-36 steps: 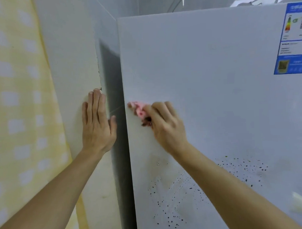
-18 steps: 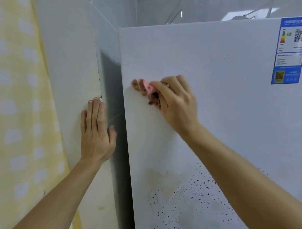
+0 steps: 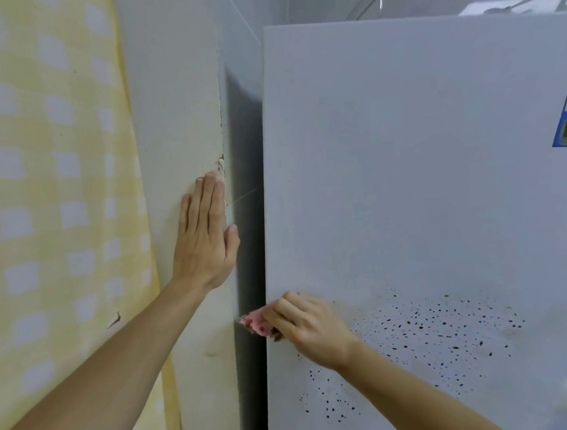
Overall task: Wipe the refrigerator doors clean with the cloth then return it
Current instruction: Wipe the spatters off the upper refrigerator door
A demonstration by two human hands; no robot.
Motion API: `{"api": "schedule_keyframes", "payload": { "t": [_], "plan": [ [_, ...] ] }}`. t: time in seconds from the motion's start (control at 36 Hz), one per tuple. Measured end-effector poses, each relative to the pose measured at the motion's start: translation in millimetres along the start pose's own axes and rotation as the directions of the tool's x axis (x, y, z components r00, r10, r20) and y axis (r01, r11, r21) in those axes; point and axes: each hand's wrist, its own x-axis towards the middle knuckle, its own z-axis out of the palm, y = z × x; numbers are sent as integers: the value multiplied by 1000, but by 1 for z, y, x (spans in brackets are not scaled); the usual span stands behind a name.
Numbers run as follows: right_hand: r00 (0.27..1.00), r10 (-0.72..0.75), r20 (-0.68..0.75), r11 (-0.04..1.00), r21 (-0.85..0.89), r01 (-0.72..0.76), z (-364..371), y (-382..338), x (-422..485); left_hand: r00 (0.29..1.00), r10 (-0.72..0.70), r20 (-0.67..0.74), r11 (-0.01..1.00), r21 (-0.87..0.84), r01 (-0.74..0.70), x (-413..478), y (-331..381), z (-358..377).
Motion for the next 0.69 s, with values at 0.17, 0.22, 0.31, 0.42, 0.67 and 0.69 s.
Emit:
{"api": "schedule_keyframes", "payload": {
  "t": [0.17,0.22,0.31,0.42,0.67,0.69],
  "plan": [
    [898,197,-393,969,-59,-239,-86,70,60,1000,-28,-13,1000,-13,28,0,6,2],
    [784,242,-572,917,-128,-377,-117,104,82,999,-41,-34,999,-18,41,0,10,4],
    [659,314,-684,854,-100,-511,-129,122,93,997,-64,-52,998,-24,63,1,16,8],
    [710,324,-626,867,-102,-487,-99,92,68,994,-67,-85,997,-29,65,2,25,12],
    [998,27,-49,990,-134,-34,-64,47,-35,992,-10,-124,992,-128,-6,15,55,4],
    [1000,-7,-5,990,-139,6,-70,50,-37,992,0,-130,990,-142,-18,18,59,2]
  ]
}}
